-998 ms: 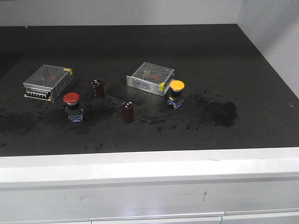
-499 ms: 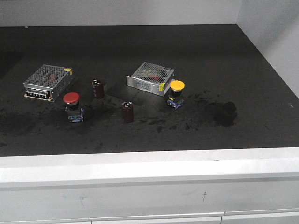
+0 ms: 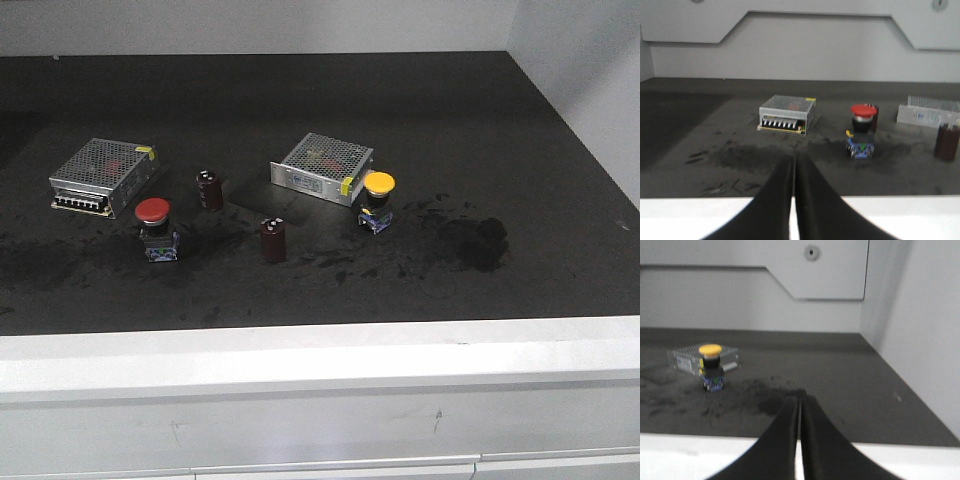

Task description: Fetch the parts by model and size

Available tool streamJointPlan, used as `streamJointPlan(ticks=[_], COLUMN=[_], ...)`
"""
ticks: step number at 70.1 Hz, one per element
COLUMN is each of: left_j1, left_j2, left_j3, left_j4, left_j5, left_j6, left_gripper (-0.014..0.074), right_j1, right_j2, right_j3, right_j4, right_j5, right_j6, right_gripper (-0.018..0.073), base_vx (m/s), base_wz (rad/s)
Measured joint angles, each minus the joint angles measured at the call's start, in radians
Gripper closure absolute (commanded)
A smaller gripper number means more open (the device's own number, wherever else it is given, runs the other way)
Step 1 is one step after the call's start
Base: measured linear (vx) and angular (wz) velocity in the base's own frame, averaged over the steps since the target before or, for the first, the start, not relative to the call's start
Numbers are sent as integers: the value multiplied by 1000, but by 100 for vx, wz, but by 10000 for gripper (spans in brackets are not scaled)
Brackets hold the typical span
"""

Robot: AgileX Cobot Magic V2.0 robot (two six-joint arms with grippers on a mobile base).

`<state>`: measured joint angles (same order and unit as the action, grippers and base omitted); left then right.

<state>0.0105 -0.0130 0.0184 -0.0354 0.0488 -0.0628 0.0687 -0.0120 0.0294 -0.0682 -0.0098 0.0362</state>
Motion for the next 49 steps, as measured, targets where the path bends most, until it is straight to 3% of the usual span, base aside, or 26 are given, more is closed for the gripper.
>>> streamJointPlan(ticks=[12, 22, 37, 49], left_j1=[0, 0, 0, -17], left_j2=[29, 176, 434, 589], left_j3=[-97, -257, -516, -568], left_j4=[-7, -7, -7, -11], left_j5=[-27, -27, 98, 169], left_j6=[7, 23, 63, 86], left_gripper=[603, 603, 603, 603], right_j1=[0, 0, 0, 0], right_j2=[30, 211, 532, 707], right_j3=[-80, -246, -499, -584], right_j4=[-5, -40, -53, -46], right_j5=[-36, -56, -13, 78], right_j6=[-2, -3, -2, 0], right_gripper=[569, 569, 569, 569], base_vx=[0, 0, 0, 0], base_wz=[0, 0, 0, 0])
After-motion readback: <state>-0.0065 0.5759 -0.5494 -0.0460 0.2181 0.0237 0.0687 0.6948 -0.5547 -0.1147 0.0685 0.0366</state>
